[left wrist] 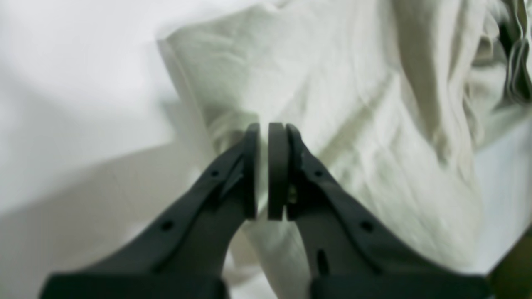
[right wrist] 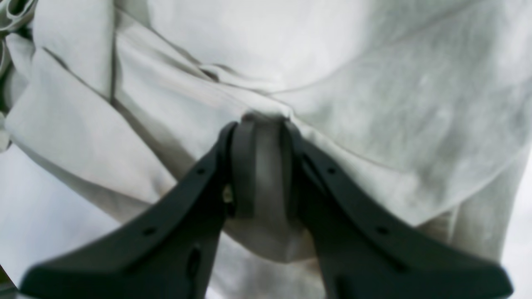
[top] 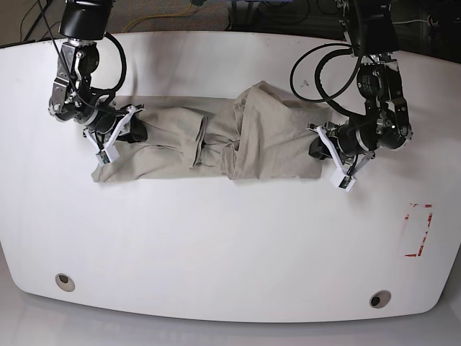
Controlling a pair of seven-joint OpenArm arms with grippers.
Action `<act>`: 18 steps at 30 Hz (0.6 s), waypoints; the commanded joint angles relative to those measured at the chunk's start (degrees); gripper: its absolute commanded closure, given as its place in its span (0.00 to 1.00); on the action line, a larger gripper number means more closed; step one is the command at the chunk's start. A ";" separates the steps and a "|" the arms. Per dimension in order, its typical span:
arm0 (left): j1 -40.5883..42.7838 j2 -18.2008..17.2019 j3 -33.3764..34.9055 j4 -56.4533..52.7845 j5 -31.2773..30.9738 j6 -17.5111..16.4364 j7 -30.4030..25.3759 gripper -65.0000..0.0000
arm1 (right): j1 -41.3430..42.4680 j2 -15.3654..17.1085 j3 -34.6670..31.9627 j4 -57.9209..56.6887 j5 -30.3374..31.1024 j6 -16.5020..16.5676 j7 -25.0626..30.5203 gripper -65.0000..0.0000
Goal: Layout the t-shirt on the table in an organized manner, then fold the t-shirt properly
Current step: 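Release the folded end and move the left gripper back to the strip's end, then regrip the strip's end with the right gripper, pulling it taut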
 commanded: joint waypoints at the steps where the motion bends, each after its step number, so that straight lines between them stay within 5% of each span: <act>1: -1.15 -0.98 1.73 -1.10 0.04 -0.15 -1.17 0.98 | 0.06 0.52 -0.07 1.71 -1.28 -0.25 -1.45 0.83; 10: -1.24 -1.33 4.72 -7.17 2.86 -0.15 -3.19 0.98 | 1.03 0.44 4.24 10.68 1.79 -0.25 -7.25 0.75; 18: -0.89 -1.42 4.81 -7.78 4.53 -0.15 -3.19 0.98 | 6.57 -0.27 18.39 16.57 7.33 -0.25 -22.46 0.18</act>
